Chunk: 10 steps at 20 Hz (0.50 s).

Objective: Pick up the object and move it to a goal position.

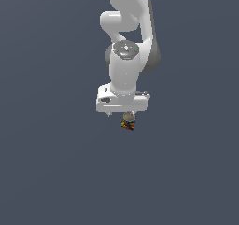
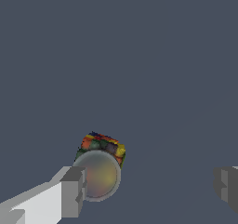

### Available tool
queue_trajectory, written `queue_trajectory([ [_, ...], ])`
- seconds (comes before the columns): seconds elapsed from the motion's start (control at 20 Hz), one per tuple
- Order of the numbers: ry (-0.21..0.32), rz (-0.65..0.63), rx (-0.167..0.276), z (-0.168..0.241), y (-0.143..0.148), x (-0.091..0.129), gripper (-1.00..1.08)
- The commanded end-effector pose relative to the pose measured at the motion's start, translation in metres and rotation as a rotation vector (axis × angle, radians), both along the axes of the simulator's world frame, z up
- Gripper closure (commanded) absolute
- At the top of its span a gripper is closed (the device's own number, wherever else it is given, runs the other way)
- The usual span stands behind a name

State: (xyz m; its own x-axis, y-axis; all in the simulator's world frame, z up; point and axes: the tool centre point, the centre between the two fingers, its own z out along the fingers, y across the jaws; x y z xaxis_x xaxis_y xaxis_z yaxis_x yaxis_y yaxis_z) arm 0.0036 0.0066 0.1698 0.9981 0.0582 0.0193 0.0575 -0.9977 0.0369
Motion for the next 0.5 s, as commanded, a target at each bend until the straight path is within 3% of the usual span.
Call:
queue_trajectory([
  [0.0,0.000,0.000,0.000,0.0000,0.0000,0.0000,-0.92],
  [0.45,0.029,-0.013,0.019,-0.0037,-0.0093,-0.0043,-0.92],
])
